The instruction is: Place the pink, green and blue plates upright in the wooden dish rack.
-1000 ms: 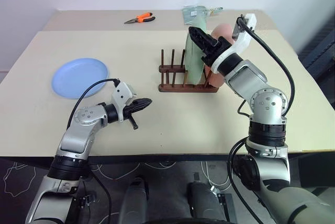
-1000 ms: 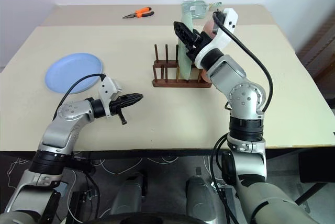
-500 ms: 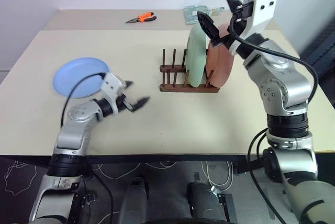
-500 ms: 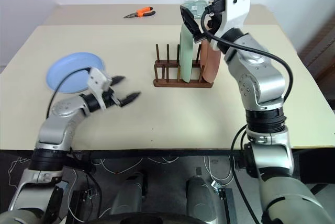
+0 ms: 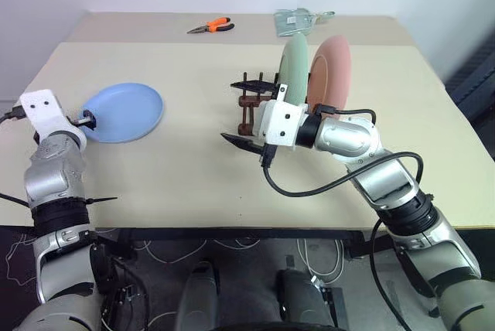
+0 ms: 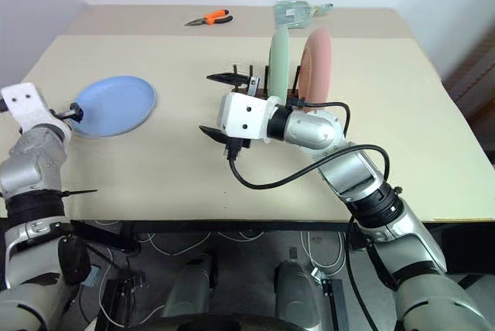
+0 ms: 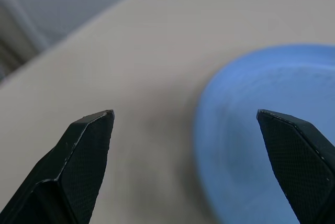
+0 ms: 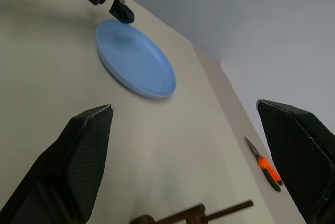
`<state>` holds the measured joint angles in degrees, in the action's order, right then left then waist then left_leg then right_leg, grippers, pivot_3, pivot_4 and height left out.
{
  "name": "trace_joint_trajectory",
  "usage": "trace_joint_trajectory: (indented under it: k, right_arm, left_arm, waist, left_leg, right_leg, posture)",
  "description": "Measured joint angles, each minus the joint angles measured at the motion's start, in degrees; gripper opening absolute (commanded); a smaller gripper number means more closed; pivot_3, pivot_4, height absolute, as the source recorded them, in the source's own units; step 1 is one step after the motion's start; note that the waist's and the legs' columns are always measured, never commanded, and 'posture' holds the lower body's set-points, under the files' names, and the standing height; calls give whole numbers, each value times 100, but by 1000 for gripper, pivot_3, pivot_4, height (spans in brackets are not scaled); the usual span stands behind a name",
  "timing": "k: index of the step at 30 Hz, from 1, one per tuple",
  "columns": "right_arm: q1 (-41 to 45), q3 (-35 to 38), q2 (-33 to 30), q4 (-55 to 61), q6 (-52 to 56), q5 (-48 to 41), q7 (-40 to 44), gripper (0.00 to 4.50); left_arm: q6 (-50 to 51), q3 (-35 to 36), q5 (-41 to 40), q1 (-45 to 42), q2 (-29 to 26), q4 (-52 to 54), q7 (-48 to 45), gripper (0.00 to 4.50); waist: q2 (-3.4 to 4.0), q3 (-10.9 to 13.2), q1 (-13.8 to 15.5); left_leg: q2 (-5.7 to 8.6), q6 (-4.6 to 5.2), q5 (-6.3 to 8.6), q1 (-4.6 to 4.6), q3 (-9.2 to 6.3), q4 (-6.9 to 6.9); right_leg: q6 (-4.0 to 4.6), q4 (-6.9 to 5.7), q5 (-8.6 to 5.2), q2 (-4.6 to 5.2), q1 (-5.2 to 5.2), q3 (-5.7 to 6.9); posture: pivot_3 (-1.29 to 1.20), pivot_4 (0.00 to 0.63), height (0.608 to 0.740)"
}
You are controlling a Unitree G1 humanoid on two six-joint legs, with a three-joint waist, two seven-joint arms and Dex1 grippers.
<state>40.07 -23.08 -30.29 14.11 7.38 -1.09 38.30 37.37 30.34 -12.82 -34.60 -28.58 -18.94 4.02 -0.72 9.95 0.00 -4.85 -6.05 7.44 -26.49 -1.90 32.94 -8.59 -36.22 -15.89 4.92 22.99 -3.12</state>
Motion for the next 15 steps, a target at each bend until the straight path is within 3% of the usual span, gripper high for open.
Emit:
trace_joint_trajectory:
  k: [2, 5, 12, 13, 15]
  right_arm:
    - [-110, 1, 28, -49, -28, 53, 39, 4500]
    - [-195, 3, 99, -101, -34, 149, 58, 4500]
    - [-302, 66, 234, -103, -50, 322, 55, 4500]
    - [-313, 102, 244, -105, -50, 333, 52, 4500]
    - [-312, 161, 281, -118, -34, 342, 51, 4500]
  left_arm:
    - [428, 206, -301, -27, 127, 95, 9, 4481]
    - [944, 535, -779, -103, 323, 106, 8, 3744]
    - [1301, 1263, -1353, -362, 515, 21, 552, 293]
    - [1278, 1338, -1397, -398, 514, -32, 605, 73]
    - [1159, 1301, -1413, -467, 487, -55, 567, 73]
  waist:
    - [-1, 0, 9]
    - [-2, 0, 8]
    - [-4, 0, -30]
    - [-4, 0, -46]
    - [-7, -1, -52]
  left_leg:
    - [0, 0, 0, 1, 0, 0]
    - [0, -1, -1, 1, 0, 0]
    - [0, -1, -1, 3, -1, -1]
    - [0, -2, -1, 4, -1, -1]
    - [0, -3, -1, 9, -3, -1]
  right_leg:
    - [0, 0, 0, 0, 0, 0]
    - [0, -1, 1, 0, 0, 0]
    - [-1, -1, 2, 0, 0, 0]
    - [-1, -1, 2, 0, -1, 1]
    - [-1, 0, 2, 0, -9, 4]
  posture:
    - [0, 150, 740]
    - [0, 150, 740]
    - [0, 150, 740]
    - [0, 150, 740]
    - [0, 150, 740]
